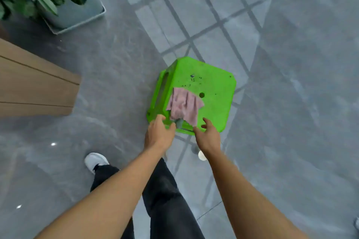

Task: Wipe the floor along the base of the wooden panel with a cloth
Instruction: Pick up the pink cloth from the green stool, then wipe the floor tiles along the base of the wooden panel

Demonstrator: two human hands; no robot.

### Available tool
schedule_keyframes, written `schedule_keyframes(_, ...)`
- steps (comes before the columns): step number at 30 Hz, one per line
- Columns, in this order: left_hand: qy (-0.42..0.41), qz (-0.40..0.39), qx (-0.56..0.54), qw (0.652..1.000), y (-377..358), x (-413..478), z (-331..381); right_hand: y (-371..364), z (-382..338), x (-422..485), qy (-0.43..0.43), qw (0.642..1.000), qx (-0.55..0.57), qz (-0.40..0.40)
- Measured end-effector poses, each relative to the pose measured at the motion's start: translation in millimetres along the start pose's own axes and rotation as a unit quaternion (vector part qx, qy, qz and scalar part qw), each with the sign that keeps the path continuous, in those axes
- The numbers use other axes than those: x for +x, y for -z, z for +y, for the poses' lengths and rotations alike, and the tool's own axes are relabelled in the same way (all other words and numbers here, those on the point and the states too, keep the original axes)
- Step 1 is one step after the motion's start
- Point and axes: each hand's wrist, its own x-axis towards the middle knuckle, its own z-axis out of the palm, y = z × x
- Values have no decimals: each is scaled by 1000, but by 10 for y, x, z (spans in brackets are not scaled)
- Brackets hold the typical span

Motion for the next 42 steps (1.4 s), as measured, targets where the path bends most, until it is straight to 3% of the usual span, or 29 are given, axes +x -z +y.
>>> schedule_keyframes(7, -87, 5, -56, 995, -393, 947, -67, -741, -201, 851, 29, 989, 94, 113)
schedule_keyframes(10, -107, 38, -120, 986, -418, 1147, -201, -914, -241, 946, 79, 983, 49, 158)
schedule_keyframes(12, -90, 39, -199, 975, -329, 1221, -413, -1047, -323, 938, 138, 979, 17, 147)
schedule_keyframes(14, -15, 10, -329, 944, -169, 1269, -765, -1268, -475, 870, 217, 971, 5, 103)
schedule_keyframes(16, 67, -19, -447, 892, 44, 1309, -1216, -1629, -671, 758, 293, 955, 0, 42)
schedule_keyframes(19, 125, 24, -476, 870, 395, 1447, -1918, -2335, -919, 761, 357, 932, -31, -52)
schedule_keyframes(21, 133, 66, -493, 857, 651, 1703, -2391, -2932, -1090, 959, 339, 926, -67, -150)
schedule_keyframes(24, 122, 92, -525, 837, 906, 2243, -3010, -3717, -1353, 1460, 198, 925, -103, -308)
schedule_keyframes(26, 96, 125, -498, 853, 956, 2667, -3369, -4213, -1581, 1821, 212, 922, -83, -314)
schedule_keyframes(28, 86, 174, -505, 841, 943, 3144, -3690, -4717, -1813, 2103, 305, 907, -94, -273)
schedule_keyframes(31, 79, 248, -563, 784, 856, 3895, -4158, -5484, -2042, 2421, 479, 829, -173, -230)
schedule_keyframes(32, 87, 274, -535, 795, 785, 4122, -4341, -5712, -2060, 2516, 518, 794, -223, -227)
schedule_keyframes(34, 145, 349, -314, 871, 588, 4446, -4781, -6116, -2008, 2684, 589, 705, -336, -208)
schedule_keyframes(35, 171, 384, -175, 890, 461, 4520, -5022, -6302, -1960, 2752, 636, 642, -382, -193)
schedule_keyframes(37, 178, 422, 4, 889, 170, 4576, -5438, -6644, -1853, 2832, 702, 527, -441, -187)
schedule_keyframes(38, 169, 427, 62, 886, 22, 4594, -5600, -6809, -1779, 2853, 707, 500, -461, -193)
schedule_keyframes(42, 149, 442, 139, 874, -190, 4630, -5861, -7251, -1374, 2741, 680, 527, -492, -133)
